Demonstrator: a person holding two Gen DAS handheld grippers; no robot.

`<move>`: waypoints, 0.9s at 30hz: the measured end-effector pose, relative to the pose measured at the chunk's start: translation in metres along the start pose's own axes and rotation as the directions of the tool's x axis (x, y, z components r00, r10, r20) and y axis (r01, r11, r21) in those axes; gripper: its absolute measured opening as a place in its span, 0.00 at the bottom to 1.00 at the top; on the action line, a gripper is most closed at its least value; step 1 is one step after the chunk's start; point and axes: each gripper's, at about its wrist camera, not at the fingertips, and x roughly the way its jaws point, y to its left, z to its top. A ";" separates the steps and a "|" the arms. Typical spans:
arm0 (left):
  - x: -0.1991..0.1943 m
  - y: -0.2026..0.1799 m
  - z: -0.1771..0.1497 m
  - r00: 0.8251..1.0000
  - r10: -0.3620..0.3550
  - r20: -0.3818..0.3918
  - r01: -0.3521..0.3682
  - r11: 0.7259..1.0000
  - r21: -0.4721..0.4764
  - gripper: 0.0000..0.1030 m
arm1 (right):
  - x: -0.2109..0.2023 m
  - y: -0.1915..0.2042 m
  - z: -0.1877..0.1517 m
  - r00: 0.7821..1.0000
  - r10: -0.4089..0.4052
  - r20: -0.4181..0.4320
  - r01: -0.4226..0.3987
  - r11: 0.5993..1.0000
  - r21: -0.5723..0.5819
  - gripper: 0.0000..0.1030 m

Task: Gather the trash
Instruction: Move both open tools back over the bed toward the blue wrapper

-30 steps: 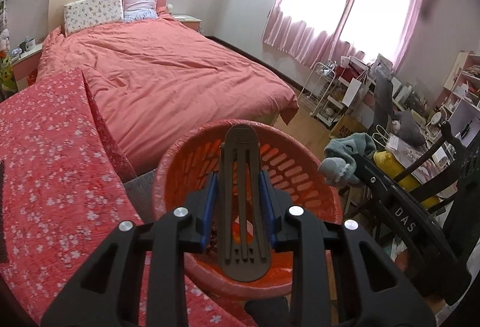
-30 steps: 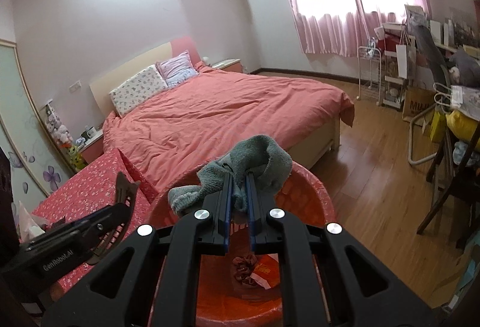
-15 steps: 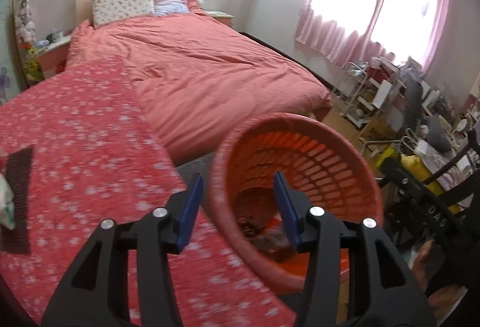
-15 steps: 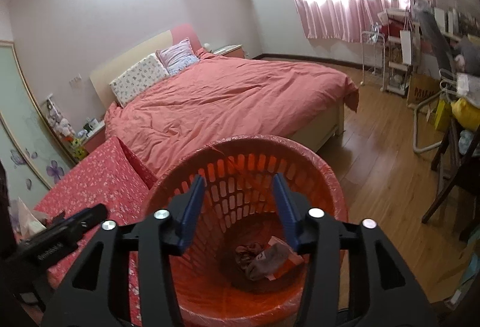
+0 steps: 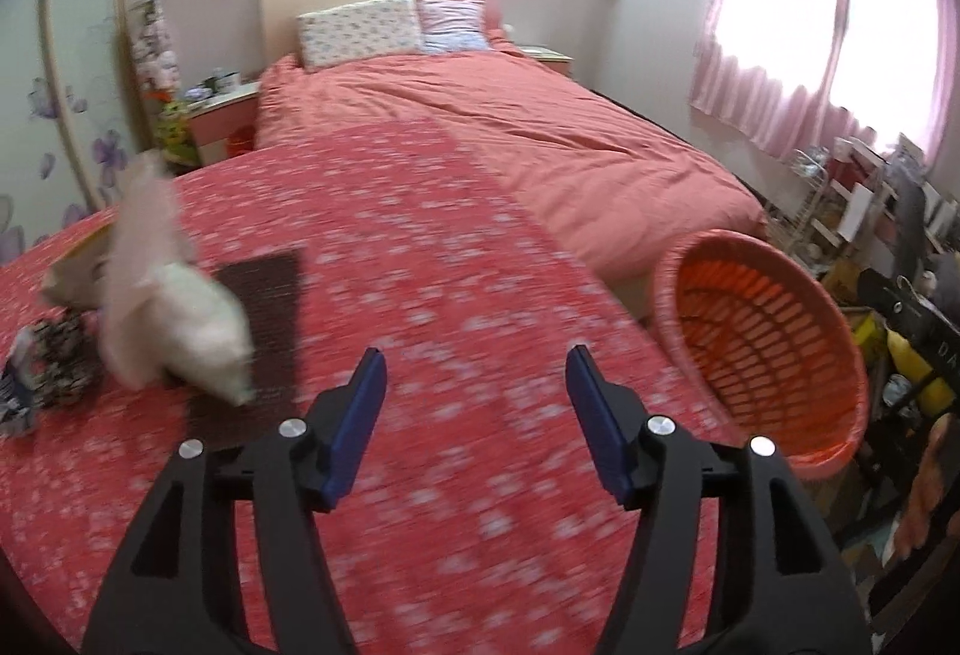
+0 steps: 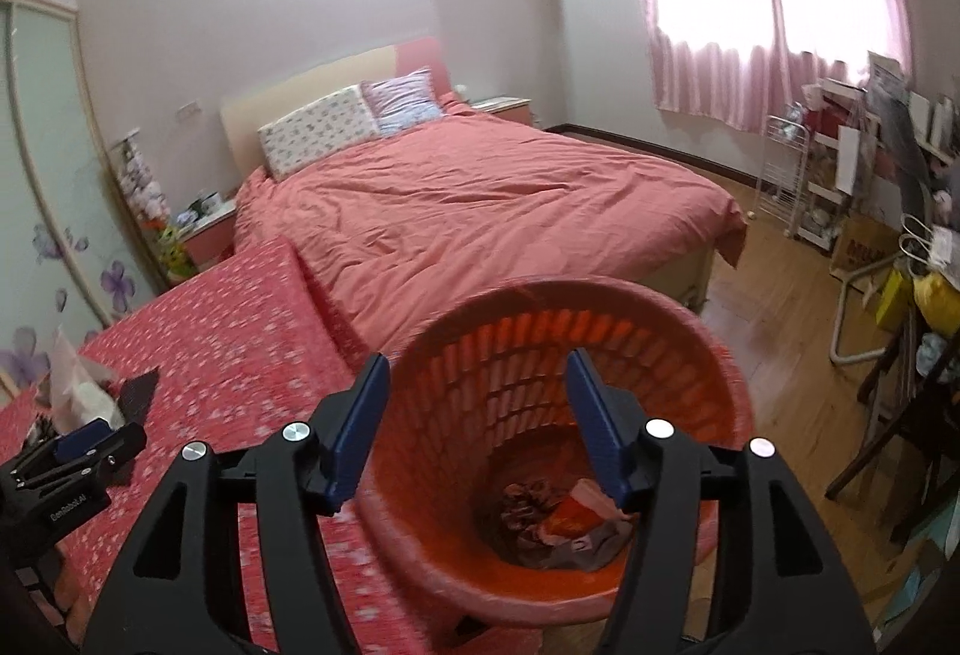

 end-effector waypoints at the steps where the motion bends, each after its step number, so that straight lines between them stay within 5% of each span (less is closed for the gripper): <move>1: -0.004 0.012 -0.003 1.000 0.020 0.002 -0.020 1.000 -0.012 0.61 | 0.000 0.006 -0.001 1.000 0.008 -0.005 -0.008 1.000 -0.011 0.59; 8: -0.028 0.085 -0.023 0.993 0.116 0.000 -0.115 0.988 -0.102 0.65 | -0.001 0.058 -0.009 0.996 0.075 -0.043 -0.080 0.991 -0.109 0.59; 14: -0.051 0.166 -0.041 0.973 0.230 -0.015 -0.228 0.950 -0.212 0.67 | 0.004 0.110 -0.021 0.988 0.132 -0.084 -0.146 0.972 -0.185 0.59; 22: -0.071 0.274 -0.057 0.909 0.412 -0.065 -0.409 0.848 -0.338 0.70 | 0.013 0.168 -0.042 0.974 0.175 -0.142 -0.207 0.944 -0.259 0.66; 27: -0.060 0.326 -0.060 0.900 0.416 -0.128 -0.428 0.794 -0.431 0.70 | 0.018 0.196 -0.054 0.966 0.185 -0.181 -0.233 0.925 -0.299 0.66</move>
